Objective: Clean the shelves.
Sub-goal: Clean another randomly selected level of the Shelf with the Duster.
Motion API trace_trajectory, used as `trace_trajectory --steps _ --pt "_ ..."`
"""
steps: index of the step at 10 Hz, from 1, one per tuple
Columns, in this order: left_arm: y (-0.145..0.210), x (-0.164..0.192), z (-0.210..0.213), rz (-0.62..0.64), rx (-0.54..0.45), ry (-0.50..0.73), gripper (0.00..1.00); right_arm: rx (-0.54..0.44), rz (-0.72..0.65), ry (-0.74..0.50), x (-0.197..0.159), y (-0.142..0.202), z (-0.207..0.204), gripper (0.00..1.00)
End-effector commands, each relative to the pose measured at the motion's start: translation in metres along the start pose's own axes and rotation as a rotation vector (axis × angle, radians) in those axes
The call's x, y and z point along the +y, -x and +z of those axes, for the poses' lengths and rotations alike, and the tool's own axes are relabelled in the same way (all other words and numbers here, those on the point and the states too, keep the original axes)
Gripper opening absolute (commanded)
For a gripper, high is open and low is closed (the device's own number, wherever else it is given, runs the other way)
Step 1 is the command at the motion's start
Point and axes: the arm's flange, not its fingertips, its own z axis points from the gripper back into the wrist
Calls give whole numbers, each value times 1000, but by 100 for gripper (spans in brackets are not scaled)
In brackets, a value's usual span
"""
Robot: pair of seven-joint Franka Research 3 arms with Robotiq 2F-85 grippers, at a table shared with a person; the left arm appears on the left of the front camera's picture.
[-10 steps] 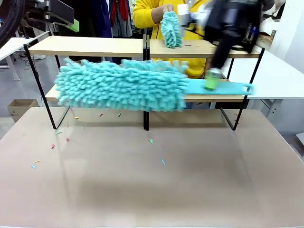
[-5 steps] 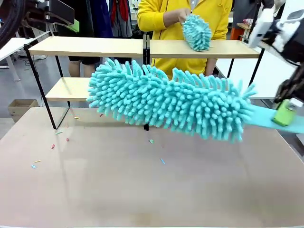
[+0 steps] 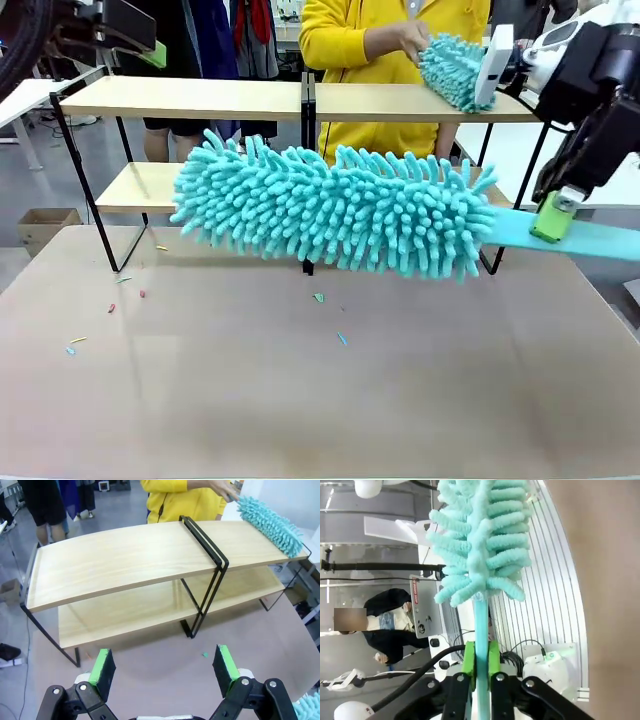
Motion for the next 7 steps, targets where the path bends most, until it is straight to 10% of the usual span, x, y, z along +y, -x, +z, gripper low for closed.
trace_trajectory --steps 1,7 --pt "0 0 0 2 -3 -11 100 95 22 -1 4 0 5 12" --pt "0 0 0 2 -3 -11 100 -96 140 -1 41 102 69 12"
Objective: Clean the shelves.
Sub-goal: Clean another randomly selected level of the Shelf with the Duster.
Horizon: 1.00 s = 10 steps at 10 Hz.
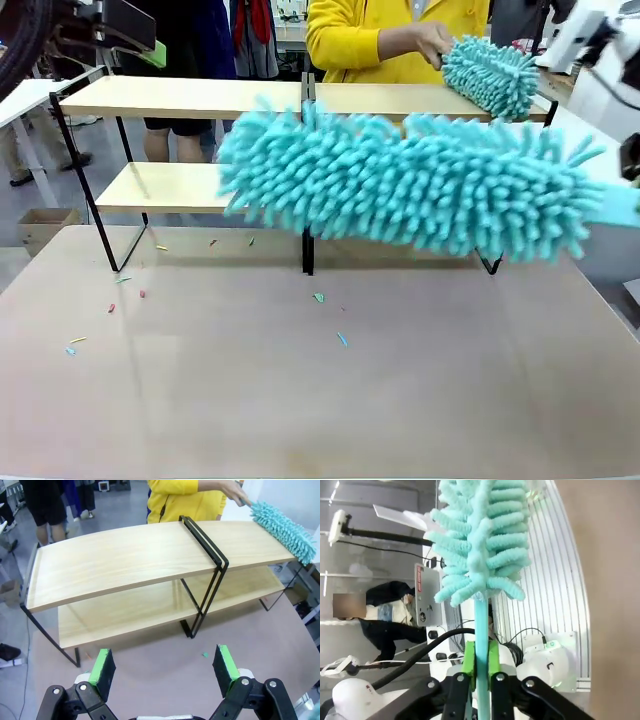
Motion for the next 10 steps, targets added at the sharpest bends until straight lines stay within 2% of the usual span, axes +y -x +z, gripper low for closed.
trace_trajectory --steps 1,2,10 --pt "0 0 0 3 -3 -11 100 -118 46 24 21 42 33 12" --pt "0 0 0 3 -3 -11 100 -180 40 42 22 49 41 12" --pt "0 0 0 3 -3 -11 100 -205 51 95 13 22 39 12"
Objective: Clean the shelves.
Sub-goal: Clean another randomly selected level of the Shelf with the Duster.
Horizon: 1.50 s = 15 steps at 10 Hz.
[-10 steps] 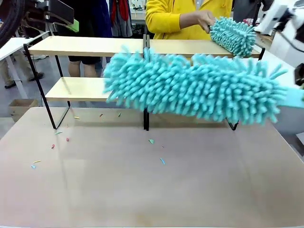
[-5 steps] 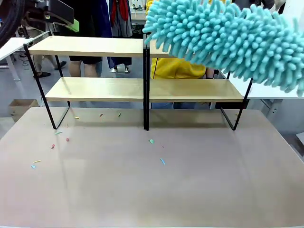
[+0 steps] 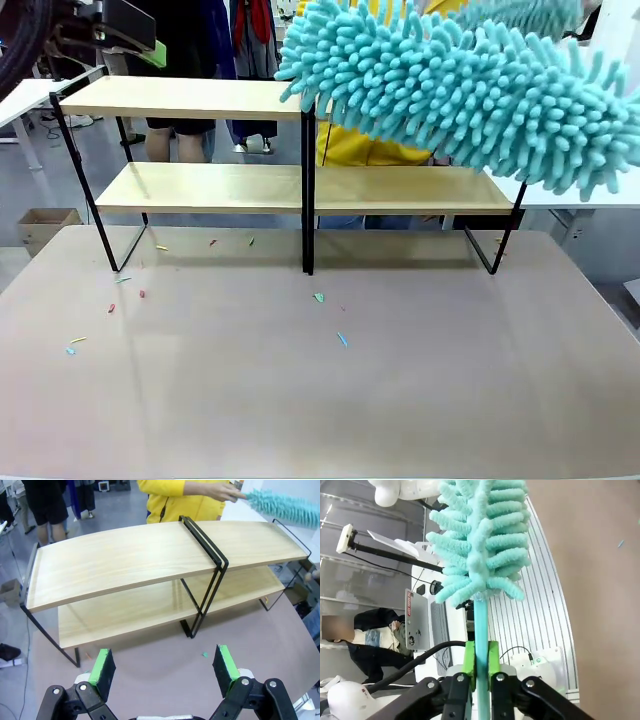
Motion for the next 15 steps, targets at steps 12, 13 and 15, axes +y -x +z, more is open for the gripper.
trace_trajectory --steps 12,13,15 --pt "0 0 0 3 -3 -11 100 -643 -123 367 21 176 184 12" --pt "0 0 0 3 -3 -11 100 -653 -122 350 11 179 180 12" --pt "0 0 0 3 -3 -11 100 -649 -142 341 20 179 188 12"
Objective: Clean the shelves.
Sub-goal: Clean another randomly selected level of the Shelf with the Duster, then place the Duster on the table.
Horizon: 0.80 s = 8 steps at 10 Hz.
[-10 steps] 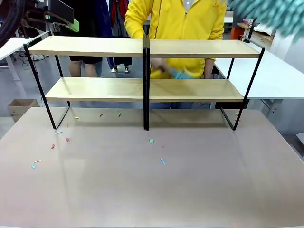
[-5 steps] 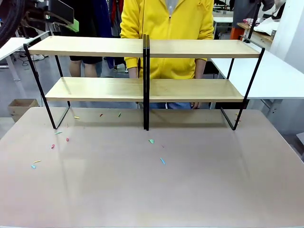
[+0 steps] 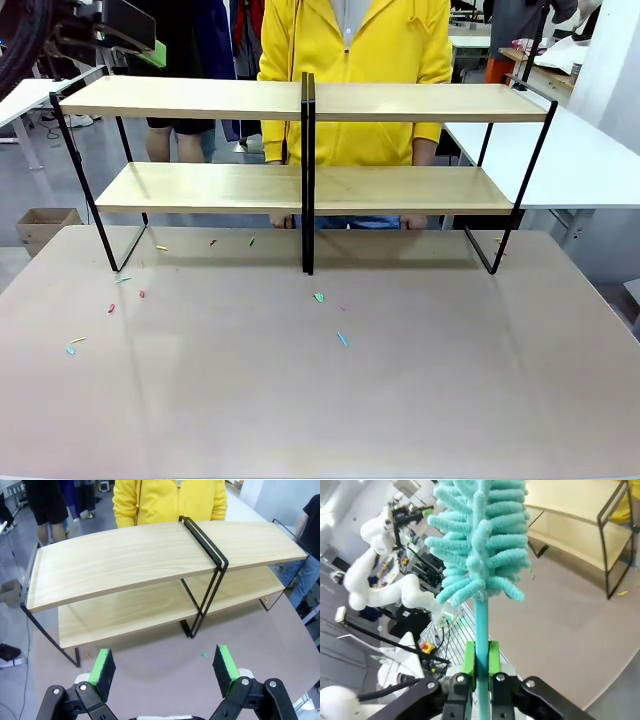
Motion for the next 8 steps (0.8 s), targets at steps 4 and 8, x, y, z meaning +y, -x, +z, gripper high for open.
trace_trajectory --steps 4,8 --pt "0 0 0 2 -3 -11 100 -13 17 20 11 0 12 12" --pt "0 0 0 2 -3 -11 100 -13 17 20 11 0 12 12"
